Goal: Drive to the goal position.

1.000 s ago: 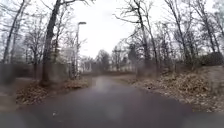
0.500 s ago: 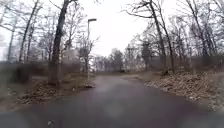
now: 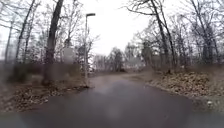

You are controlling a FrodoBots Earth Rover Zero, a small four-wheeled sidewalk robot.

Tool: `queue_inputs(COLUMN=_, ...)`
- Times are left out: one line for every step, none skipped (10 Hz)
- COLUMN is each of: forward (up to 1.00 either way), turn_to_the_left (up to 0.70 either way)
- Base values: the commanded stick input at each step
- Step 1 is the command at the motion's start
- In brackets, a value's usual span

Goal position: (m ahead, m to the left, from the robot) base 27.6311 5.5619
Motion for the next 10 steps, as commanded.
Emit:
queue_inputs(forward=1.0, turn_to_the_left=0.0)
queue_inputs(forward=1.0, turn_to_the_left=0.0)
queue_inputs(forward=1.0, turn_to_the_left=0.0)
queue_inputs(forward=1.0, turn_to_the_left=0.0)
queue_inputs(forward=1.0, turn_to_the_left=0.0)
queue_inputs(forward=1.0, turn_to_the_left=0.0)
queue_inputs(forward=1.0, turn_to_the_left=0.0)
queue_inputs(forward=1.0, turn_to_the_left=0.0)
queue_inputs(forward=1.0, turn_to_the_left=0.0)
queue_inputs(forward=1.0, turn_to_the_left=0.0)
